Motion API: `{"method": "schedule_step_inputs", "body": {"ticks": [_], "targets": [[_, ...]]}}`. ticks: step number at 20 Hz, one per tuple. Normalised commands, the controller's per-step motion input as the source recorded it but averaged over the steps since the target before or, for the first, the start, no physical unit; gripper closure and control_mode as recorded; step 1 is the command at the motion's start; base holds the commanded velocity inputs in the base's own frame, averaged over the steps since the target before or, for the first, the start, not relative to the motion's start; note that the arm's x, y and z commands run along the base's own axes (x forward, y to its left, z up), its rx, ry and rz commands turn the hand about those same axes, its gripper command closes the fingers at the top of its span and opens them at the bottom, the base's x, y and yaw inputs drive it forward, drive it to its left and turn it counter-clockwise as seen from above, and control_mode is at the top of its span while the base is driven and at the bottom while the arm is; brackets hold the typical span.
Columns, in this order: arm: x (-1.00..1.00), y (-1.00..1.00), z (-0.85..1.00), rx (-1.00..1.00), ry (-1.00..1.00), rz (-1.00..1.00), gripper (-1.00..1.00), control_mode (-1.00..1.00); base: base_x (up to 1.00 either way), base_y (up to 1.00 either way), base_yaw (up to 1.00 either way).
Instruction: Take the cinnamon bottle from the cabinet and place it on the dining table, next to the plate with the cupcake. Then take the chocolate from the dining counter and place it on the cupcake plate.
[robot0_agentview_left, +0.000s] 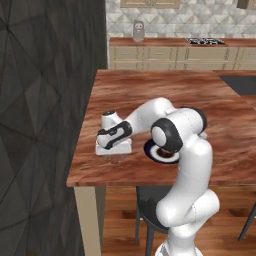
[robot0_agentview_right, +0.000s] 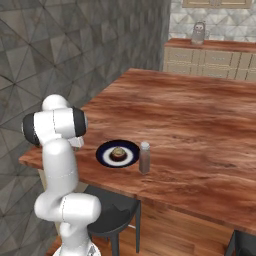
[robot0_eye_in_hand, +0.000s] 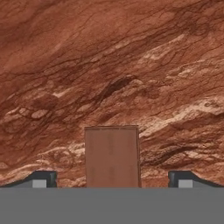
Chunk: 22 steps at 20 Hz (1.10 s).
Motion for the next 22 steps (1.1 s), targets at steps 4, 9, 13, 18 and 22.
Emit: {"method": "schedule_step_inputs", "body": {"ticks": [4,9,13,18,22], "targets": [[0.0,-0.24,-0.4,0.04,-0.07,0.0,-1.0,-1.0,0.0,0.0,0.0],[0.0,-0.08,-0.53,0.03,-0.04,0.0,1.0,-1.0,0.0,0.0,0.0],[0.0,-0.2,-0.36,0.04,0.0,0.0,1.0,-1.0,0.0,0.0,0.0],[0.0,-0.28,-0.03,0.06,0.0,0.0,1.0,-1.0,0.0,0.0,0.0],[-0.02,-0.18,0.18,0.02,0.0,0.0,1.0,-1.0,0.0,0.0,0.0]]}}
